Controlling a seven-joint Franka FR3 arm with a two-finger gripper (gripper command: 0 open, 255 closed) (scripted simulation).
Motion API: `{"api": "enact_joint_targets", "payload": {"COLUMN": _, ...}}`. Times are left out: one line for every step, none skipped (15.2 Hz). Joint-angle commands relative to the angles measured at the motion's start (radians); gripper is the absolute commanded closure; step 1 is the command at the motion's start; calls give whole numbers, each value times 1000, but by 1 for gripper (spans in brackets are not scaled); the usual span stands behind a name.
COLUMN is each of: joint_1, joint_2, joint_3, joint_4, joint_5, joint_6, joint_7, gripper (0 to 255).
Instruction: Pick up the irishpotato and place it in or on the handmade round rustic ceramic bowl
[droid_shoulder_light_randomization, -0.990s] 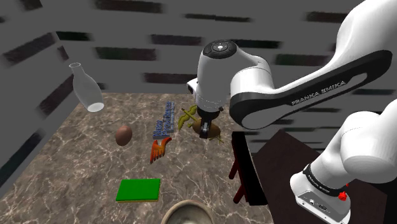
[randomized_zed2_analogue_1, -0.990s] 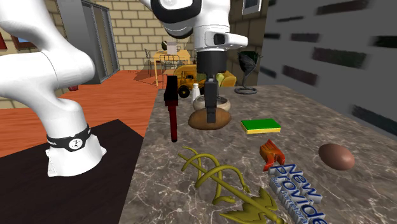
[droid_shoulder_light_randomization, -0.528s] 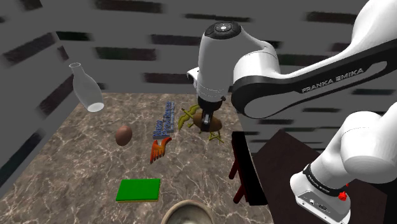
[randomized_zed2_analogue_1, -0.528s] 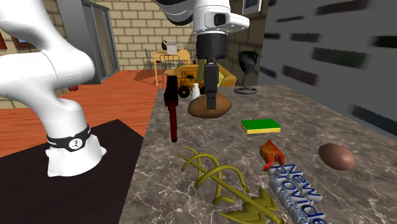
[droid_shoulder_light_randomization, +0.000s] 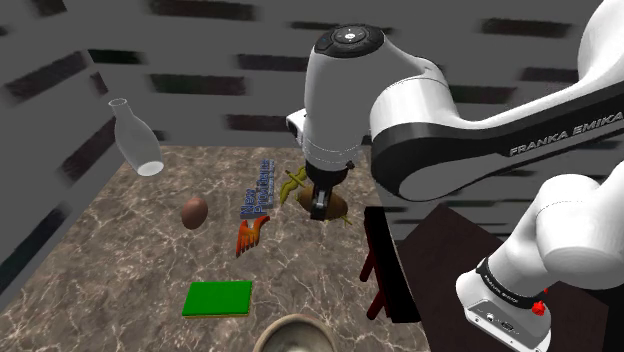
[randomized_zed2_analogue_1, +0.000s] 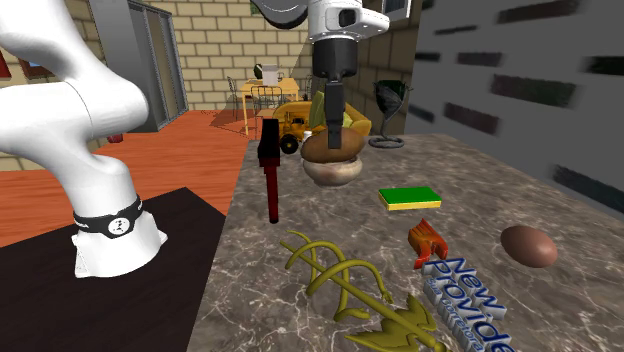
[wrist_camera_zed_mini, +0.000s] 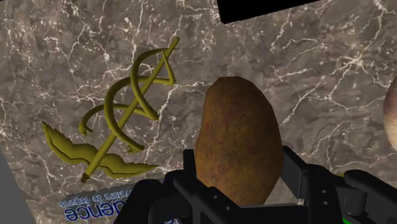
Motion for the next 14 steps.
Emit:
{"api": "enact_joint_targets", "payload": {"joint_1": 21, "joint_2": -1, "joint_3": 34, "joint_4": 9, "joint_5": 9, "joint_6": -17, "joint_7": 50, "gripper": 255}}
{"api": "enact_joint_targets", "payload": {"joint_1": 31, "joint_2": 5, "joint_3": 52, "joint_4": 18, "joint_5": 10, "joint_6": -25, "joint_7": 76, "gripper": 255}}
{"api": "enact_joint_targets", "payload": {"joint_1": 39, "joint_2": 11, "joint_3": 70, "joint_4": 28, "joint_5": 11, "joint_6": -34, "joint_7": 102, "gripper": 255}}
{"api": "enact_joint_targets", "payload": {"joint_1": 48, "joint_2": 19, "joint_3": 88, "joint_4": 40, "joint_5": 10, "joint_6": -42, "joint_7": 129, "gripper": 255}}
{"api": "enact_joint_targets", "payload": {"joint_1": 56, "joint_2": 29, "joint_3": 106, "joint_4": 53, "joint_5": 9, "joint_6": -50, "joint_7": 156, "gripper": 255}}
{"api": "enact_joint_targets", "payload": {"joint_1": 64, "joint_2": 39, "joint_3": 124, "joint_4": 66, "joint_5": 7, "joint_6": -59, "joint_7": 183, "gripper": 255}}
{"api": "enact_joint_targets", "payload": {"joint_1": 72, "joint_2": 52, "joint_3": 143, "joint_4": 81, "joint_5": 3, "joint_6": -68, "joint_7": 211, "gripper": 255}}
{"api": "enact_joint_targets", "payload": {"joint_1": 79, "joint_2": 65, "joint_3": 162, "joint_4": 97, "joint_5": -1, "joint_6": -77, "joint_7": 240, "gripper": 255}}
{"api": "enact_joint_targets", "payload": {"joint_1": 86, "joint_2": 81, "joint_3": 181, "joint_4": 115, "joint_5": -8, "joint_6": -86, "joint_7": 269, "gripper": 255}}
{"api": "enact_joint_targets", "payload": {"joint_1": 93, "joint_2": 98, "joint_3": 200, "joint_4": 133, "joint_5": -15, "joint_6": -96, "joint_7": 300, "gripper": 255}}
{"api": "enact_joint_targets", "payload": {"joint_1": 101, "joint_2": 116, "joint_3": 219, "joint_4": 152, "joint_5": -24, "joint_6": -106, "joint_7": 330, "gripper": 255}}
{"api": "enact_joint_targets", "payload": {"joint_1": 108, "joint_2": 137, "joint_3": 239, "joint_4": 173, "joint_5": -35, "joint_6": -116, "joint_7": 362, "gripper": 255}}
{"api": "enact_joint_targets", "payload": {"joint_1": 116, "joint_2": 159, "joint_3": 258, "joint_4": 195, "joint_5": -48, "joint_6": -127, "joint_7": 395, "gripper": 255}}
{"api": "enact_joint_targets", "payload": {"joint_1": 125, "joint_2": 184, "joint_3": 276, "joint_4": 218, "joint_5": -62, "joint_6": -139, "joint_7": 428, "gripper": 255}}
